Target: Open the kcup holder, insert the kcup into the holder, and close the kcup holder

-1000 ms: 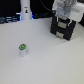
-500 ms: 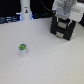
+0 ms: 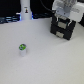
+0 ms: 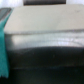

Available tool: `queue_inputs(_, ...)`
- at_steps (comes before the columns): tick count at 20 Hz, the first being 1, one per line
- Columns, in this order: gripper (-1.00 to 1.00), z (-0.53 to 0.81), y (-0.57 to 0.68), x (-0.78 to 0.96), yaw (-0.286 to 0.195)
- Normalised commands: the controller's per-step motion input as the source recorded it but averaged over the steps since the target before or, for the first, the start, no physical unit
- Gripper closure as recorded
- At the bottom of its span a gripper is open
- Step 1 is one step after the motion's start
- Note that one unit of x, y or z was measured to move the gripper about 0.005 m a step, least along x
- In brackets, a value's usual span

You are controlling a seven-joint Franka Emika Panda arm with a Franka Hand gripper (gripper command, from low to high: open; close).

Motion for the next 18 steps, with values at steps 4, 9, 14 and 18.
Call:
queue_inputs(4,1.00,0.17,-0.22,0.96,-0.050)
queue_inputs(9,1.00,0.15,-0.24,0.98,-0.056)
queue_inputs(14,1.00,0.14,-0.27,0.97,-0.062)
queue_inputs(18,1.00,0.15,-0.27,0.96,-0.061)
